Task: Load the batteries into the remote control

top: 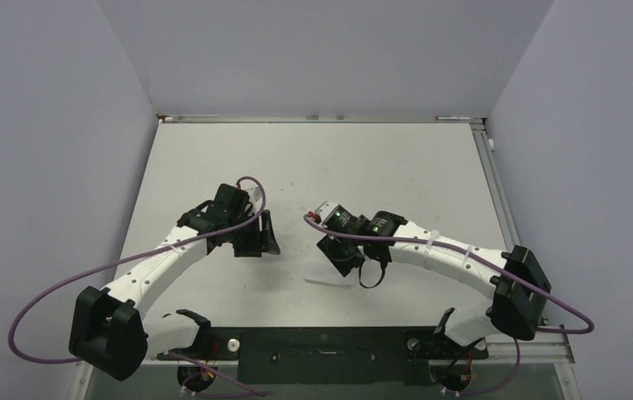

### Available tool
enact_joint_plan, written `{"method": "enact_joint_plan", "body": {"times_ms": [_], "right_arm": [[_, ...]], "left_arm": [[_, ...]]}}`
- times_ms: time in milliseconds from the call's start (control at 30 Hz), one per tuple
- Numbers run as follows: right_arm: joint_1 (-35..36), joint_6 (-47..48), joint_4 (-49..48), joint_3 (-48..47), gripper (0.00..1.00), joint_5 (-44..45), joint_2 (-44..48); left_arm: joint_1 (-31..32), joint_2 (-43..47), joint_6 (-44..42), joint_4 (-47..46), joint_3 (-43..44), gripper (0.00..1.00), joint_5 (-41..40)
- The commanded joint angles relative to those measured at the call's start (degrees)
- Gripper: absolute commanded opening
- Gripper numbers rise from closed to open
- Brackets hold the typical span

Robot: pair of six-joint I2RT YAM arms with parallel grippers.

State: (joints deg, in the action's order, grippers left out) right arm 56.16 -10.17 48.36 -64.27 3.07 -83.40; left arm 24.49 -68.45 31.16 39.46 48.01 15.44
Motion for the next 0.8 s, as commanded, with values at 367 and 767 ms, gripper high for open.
{"method": "enact_joint_plan", "body": {"times_ms": [367,767], "right_arm": [[-0.79,-34.61,-14.72,16.55,0.43,8.37,10.60],[-1.18,-40.47,-16.86,18.71,0.32,7.23,7.50]], "left_arm": [[9.18,-11.26,7.83,-12.87,-0.64,0.54,2.37],[10.61,-19.10,9.87,-17.65,-0.44,0.50,4.62]]}}
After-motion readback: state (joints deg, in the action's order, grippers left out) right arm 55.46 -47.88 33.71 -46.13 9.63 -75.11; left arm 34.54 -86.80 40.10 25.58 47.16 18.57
